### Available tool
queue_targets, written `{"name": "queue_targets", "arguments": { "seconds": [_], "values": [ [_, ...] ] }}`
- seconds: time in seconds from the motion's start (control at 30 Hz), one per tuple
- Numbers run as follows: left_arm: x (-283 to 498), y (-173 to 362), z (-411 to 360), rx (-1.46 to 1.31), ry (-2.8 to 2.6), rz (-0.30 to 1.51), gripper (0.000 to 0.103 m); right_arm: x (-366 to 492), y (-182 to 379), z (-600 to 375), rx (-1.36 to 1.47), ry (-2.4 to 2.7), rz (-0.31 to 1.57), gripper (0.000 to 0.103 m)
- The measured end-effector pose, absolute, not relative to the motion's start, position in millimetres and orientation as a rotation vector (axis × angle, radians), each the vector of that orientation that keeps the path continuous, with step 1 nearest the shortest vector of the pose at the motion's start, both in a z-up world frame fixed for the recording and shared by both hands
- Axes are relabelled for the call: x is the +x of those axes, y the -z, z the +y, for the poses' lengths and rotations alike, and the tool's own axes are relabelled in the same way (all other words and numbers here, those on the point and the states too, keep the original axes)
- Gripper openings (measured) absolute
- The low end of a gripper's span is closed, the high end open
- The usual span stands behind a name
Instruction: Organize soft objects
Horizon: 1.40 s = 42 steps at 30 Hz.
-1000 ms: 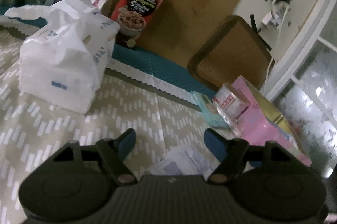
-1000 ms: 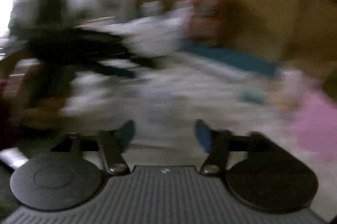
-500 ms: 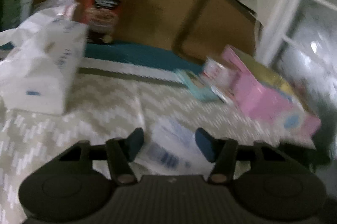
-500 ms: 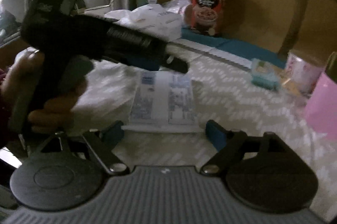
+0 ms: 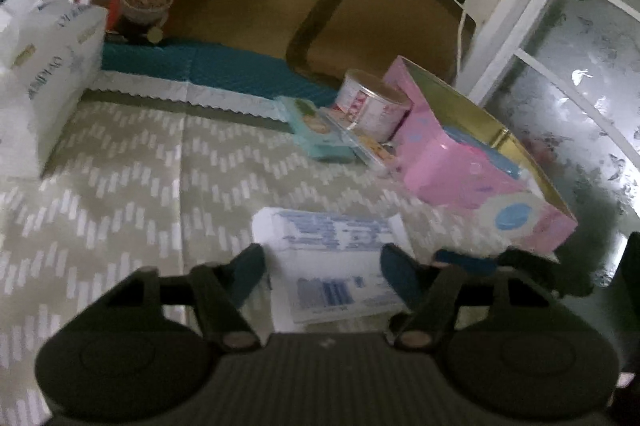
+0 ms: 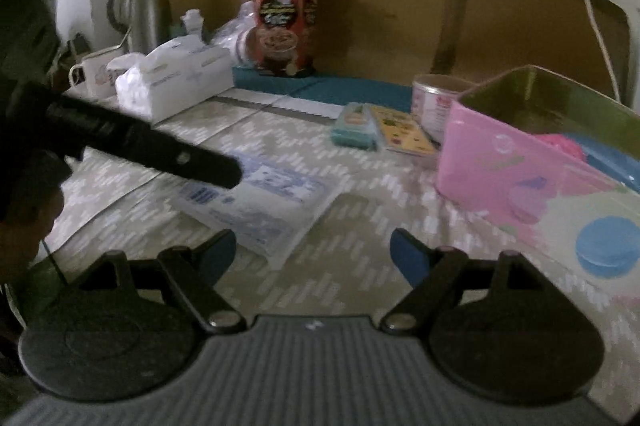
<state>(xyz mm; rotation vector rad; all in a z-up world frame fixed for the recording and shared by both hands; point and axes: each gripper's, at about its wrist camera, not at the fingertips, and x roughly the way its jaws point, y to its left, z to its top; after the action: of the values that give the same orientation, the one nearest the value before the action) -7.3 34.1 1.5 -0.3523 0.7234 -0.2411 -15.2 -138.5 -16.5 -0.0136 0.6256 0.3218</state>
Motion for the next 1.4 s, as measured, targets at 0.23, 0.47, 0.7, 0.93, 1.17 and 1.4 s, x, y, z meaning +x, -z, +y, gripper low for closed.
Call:
{"name": "queue_targets", "arguments": {
  "seconds": [0.23, 0.47, 0.7, 0.93, 1.17, 1.4],
  "values": [
    [-2, -25, 10, -0.297, 0.275, 0.682, 0.045, -19, 22, -124, -0.055, -0.373, 0.576, 0.040],
    [40, -79, -62, -0.176, 0.459, 0.544, 0.045, -33, -10, -169, -0.002, -0.151, 0.376, 0.039],
    [114, -66, -134, -0.134, 0.487, 0.597, 0.047, -27, -21, -241, 0.064, 0.111, 0.346, 0.038],
    [140, -52, -153, -0.046, 0.344, 0.615, 0.050, 18, -2, -271, 0.063, 0.264, 0.393, 0.034],
    [92, -61, -125, -0.031, 0.365, 0.531, 0.057, 16, 3, -282, 0.105, 0.320, 0.346, 0.034],
    [48, -46, -65, -0.082, 0.324, 0.540, 0.057, -16, -7, -259, 0.125, 0.279, 0.260, 0.034]
  ]
}}
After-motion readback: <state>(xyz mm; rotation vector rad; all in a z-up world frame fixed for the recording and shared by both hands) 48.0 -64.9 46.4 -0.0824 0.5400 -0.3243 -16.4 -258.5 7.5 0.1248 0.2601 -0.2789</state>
